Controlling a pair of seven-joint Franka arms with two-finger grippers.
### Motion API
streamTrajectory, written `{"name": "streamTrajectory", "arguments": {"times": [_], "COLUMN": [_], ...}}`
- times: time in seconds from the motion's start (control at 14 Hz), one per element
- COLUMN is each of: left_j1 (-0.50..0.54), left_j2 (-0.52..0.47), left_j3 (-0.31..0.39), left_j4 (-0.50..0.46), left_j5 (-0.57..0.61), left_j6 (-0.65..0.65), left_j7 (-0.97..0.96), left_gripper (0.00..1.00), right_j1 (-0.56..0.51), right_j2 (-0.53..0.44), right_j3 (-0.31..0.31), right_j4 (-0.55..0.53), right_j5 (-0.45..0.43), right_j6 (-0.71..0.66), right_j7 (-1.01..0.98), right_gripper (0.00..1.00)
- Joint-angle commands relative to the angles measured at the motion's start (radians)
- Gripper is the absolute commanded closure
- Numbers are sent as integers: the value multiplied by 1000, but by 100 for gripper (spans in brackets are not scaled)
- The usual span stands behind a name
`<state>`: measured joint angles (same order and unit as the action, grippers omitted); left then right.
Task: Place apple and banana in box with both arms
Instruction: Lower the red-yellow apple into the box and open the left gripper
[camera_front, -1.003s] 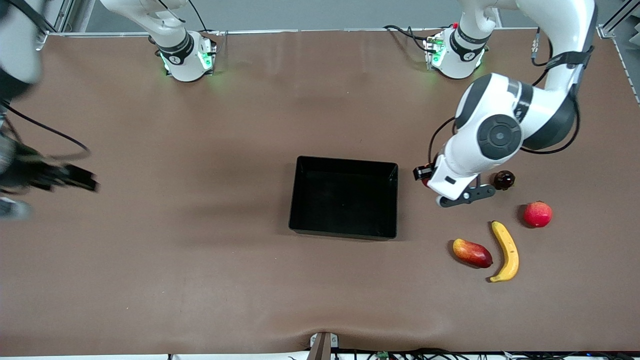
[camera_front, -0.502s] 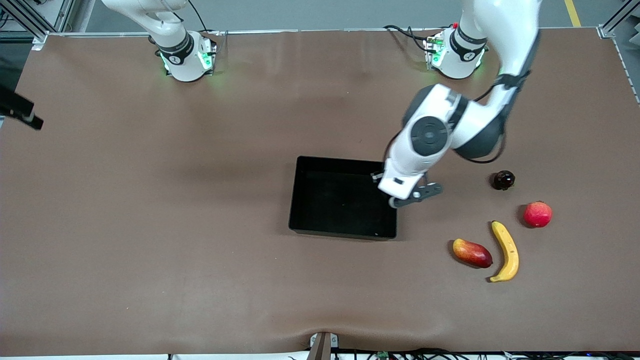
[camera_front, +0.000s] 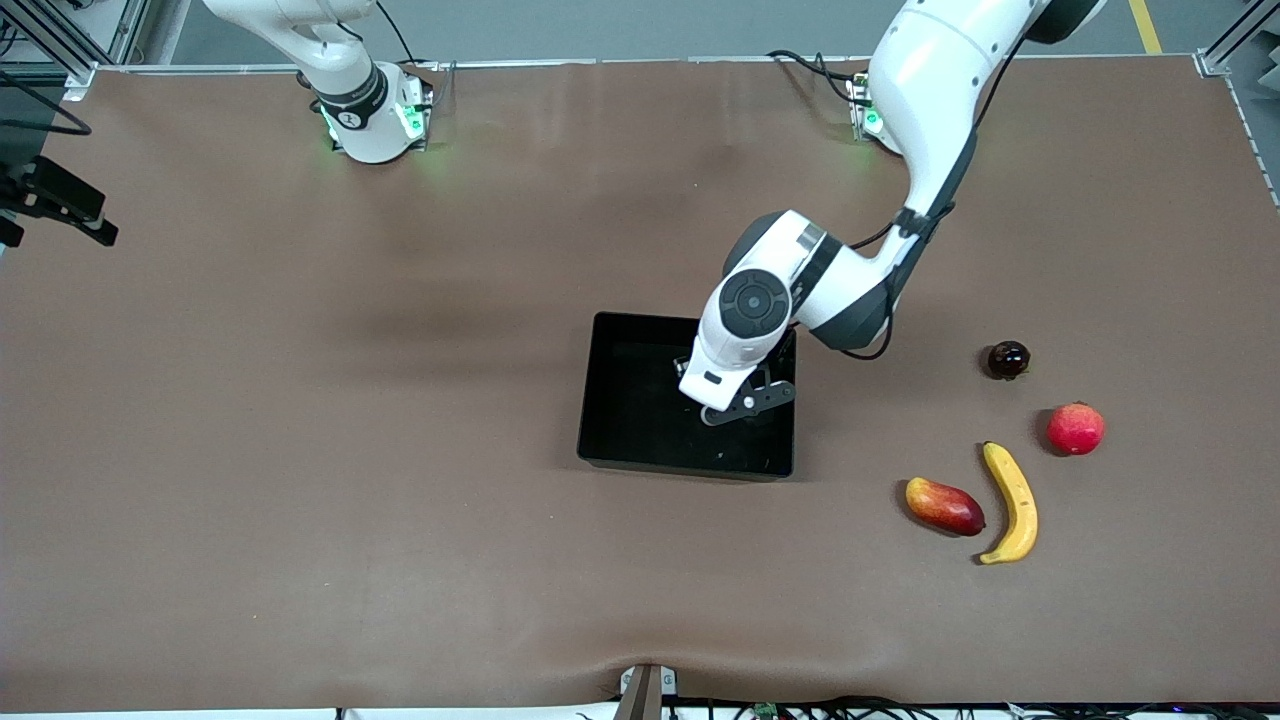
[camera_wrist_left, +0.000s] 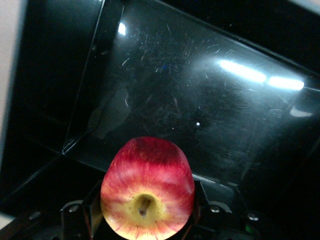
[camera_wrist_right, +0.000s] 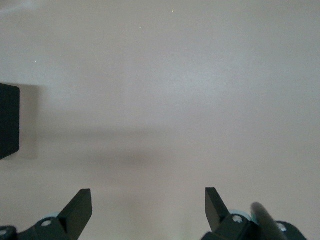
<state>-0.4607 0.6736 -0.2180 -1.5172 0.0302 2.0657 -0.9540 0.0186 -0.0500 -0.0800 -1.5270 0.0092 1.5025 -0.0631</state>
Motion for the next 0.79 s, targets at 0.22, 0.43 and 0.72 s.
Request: {"name": "streamTrajectory", "arguments": {"times": [0.22, 0.43, 0.72], "left_j1": [-24, -36, -21], "left_j2": [64, 69, 52], "left_j3": [6, 6, 11], "left_j4": [11, -9, -31], "left_j5": [22, 22, 22], "left_j6": [53, 48, -27], "left_j7": [-12, -14, -9], "left_gripper": [100, 100, 100], "right_j1": [-17, -16, -19], "right_j2": [18, 19, 22], "right_j3": [3, 3, 3], "right_j4": [13, 13, 13], "right_j5": [-18, -17, -17], "right_j6": [4, 5, 5], "right_j7": [-20, -18, -18], "right_gripper": [0, 0, 0]}}
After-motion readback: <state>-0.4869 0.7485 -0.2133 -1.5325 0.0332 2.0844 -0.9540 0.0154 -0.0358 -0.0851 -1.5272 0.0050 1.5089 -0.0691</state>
